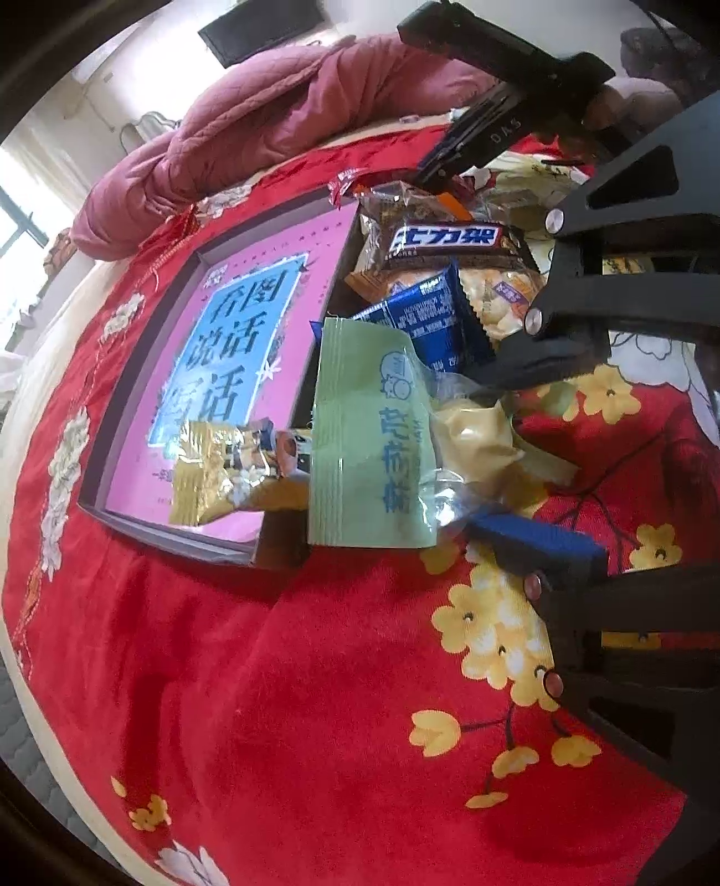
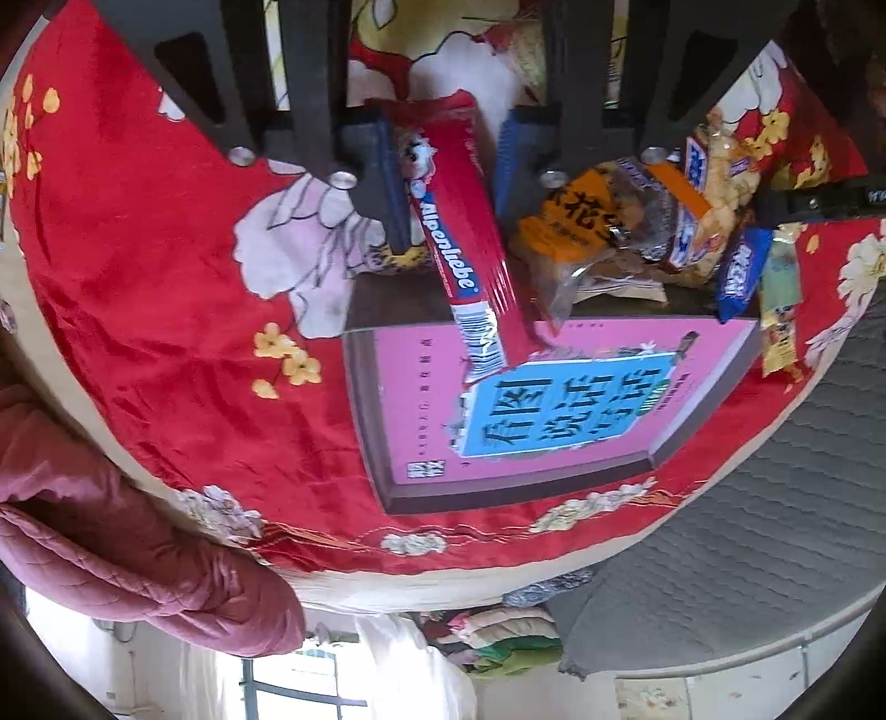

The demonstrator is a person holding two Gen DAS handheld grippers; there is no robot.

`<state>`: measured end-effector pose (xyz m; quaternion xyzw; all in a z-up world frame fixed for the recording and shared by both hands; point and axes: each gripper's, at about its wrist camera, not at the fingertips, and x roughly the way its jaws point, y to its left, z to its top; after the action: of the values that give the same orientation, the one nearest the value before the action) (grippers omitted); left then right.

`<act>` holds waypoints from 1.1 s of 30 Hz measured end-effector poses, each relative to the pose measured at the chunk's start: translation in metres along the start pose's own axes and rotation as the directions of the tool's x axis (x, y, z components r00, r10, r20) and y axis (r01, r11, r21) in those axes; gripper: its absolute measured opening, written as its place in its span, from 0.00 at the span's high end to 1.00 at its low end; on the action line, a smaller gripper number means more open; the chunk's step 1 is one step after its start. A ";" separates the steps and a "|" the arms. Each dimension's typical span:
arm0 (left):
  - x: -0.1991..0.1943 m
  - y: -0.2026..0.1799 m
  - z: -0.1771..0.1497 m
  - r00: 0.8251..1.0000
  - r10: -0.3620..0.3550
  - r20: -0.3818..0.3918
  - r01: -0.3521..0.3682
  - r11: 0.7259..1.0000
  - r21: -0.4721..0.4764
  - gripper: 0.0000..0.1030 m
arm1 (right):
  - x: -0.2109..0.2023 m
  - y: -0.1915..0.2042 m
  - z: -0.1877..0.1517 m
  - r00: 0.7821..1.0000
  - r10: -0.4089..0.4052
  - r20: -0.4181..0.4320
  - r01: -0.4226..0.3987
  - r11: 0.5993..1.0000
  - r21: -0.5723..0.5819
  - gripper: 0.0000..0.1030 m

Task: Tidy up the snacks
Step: 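Lift the red pack with the right tool while the left lifts the green bag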

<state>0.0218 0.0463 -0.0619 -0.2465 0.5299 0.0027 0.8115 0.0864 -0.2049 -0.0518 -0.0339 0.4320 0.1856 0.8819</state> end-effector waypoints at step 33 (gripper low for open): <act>-0.047 -0.016 -0.003 0.995 -0.001 0.102 -0.006 0.998 0.068 0.60 | -0.026 -0.004 0.003 0.994 0.083 0.067 -0.086 0.996 0.032 0.83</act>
<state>0.0028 0.0434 -0.0161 -0.2174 0.4878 -0.0017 0.8454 0.0755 -0.2156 -0.0301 0.0059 0.4070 0.2162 0.8875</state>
